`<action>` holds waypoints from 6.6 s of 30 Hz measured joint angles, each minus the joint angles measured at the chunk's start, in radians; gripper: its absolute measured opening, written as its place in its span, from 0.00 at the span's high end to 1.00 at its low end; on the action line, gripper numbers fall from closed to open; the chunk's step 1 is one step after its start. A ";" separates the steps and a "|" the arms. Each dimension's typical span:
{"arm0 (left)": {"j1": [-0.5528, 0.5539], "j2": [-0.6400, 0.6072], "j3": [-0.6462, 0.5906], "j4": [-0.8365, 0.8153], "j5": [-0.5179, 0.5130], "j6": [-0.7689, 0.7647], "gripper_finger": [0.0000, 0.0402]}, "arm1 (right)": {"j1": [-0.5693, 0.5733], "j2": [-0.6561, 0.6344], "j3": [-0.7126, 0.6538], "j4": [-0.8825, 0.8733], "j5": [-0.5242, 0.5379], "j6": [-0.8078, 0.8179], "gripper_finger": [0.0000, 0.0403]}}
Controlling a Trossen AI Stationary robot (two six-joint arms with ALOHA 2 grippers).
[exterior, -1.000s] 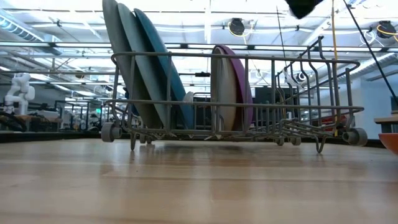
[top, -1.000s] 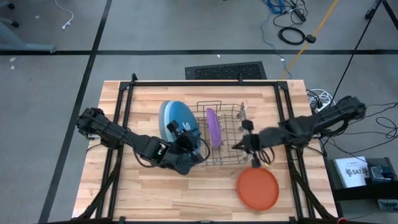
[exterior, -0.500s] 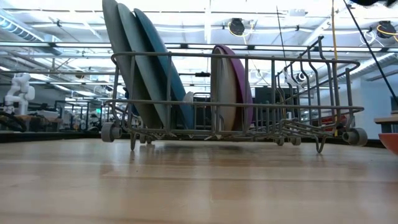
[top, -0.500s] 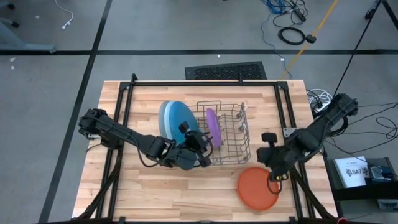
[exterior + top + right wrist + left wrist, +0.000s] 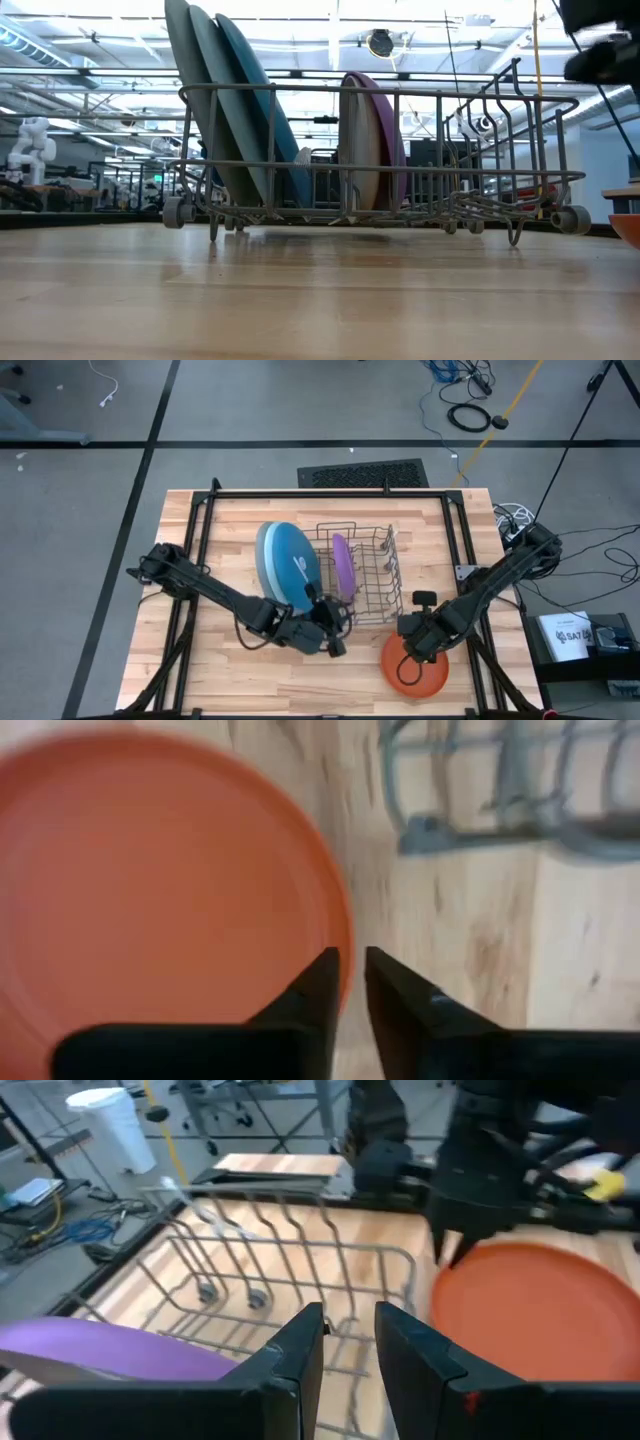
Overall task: Sort dishes
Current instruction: Put the orange plate into the dish rack
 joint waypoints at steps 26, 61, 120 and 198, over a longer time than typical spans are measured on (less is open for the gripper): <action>-0.046 0.006 0.000 0.002 0.005 0.132 0.76 | -0.074 0.210 -0.066 0.169 -0.079 -0.240 0.66; -0.045 0.006 -0.043 -0.019 -0.032 0.130 0.76 | -0.072 0.211 0.283 -0.115 -0.097 -0.302 1.00; -0.017 -0.067 -0.045 0.068 -0.808 -0.015 0.76 | -0.299 0.212 0.412 -0.187 1.413 0.165 1.00; 0.054 -0.311 -0.394 0.320 -0.005 -0.381 0.78 | -0.111 -0.068 0.335 -0.171 1.410 -0.242 1.00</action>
